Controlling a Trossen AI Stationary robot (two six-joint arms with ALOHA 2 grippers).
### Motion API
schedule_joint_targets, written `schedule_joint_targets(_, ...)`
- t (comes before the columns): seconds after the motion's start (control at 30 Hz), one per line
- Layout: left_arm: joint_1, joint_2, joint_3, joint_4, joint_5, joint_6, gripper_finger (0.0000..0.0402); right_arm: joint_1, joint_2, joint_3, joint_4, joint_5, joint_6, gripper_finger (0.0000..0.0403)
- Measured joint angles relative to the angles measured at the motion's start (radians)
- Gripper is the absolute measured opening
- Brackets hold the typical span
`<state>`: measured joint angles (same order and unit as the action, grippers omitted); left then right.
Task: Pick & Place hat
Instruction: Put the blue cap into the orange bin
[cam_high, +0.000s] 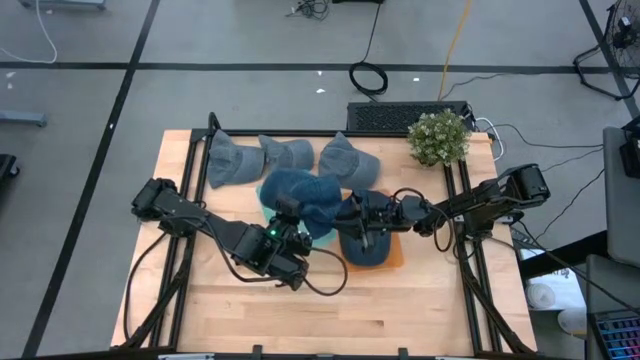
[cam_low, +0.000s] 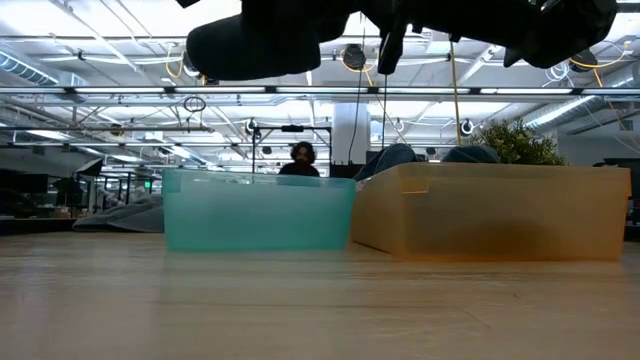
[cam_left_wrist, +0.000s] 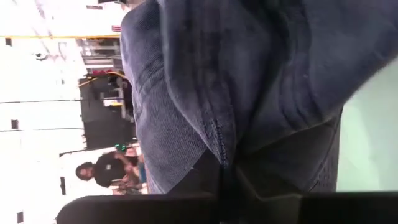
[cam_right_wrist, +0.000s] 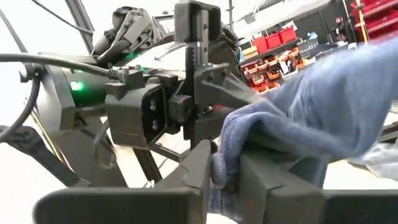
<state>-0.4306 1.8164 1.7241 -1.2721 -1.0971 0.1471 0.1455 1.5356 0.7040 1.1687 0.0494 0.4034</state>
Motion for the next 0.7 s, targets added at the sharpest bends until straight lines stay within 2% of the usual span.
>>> schedule_joint_targets(0.07,0.004,0.0,0.0,0.002,0.037,-0.025,0.0007,0.0,0.0,0.0,0.0,-0.002,-0.024,0.0018)
schedule_joint_targets(0.17,0.016,0.0,0.0,0.003,0.072,-0.112,0.0007,0.0,0.0,0.0,-0.003,-0.002,-0.04,0.0016)
schedule_joint_targets(0.27,0.03,0.0,0.0,0.003,0.074,-0.278,0.0037,0.0,0.0,0.0,-0.011,-0.002,-0.049,0.0014)
schedule_joint_targets(0.47,0.079,0.0,0.0,-0.011,0.158,-0.529,0.0161,0.0,0.0,0.0,-0.039,-0.002,-0.05,0.0014)
schedule_joint_targets(0.7,0.098,0.0,0.0,-0.006,0.344,-0.577,0.0303,0.0,-0.072,0.0,-0.178,-0.002,-0.056,0.0014)
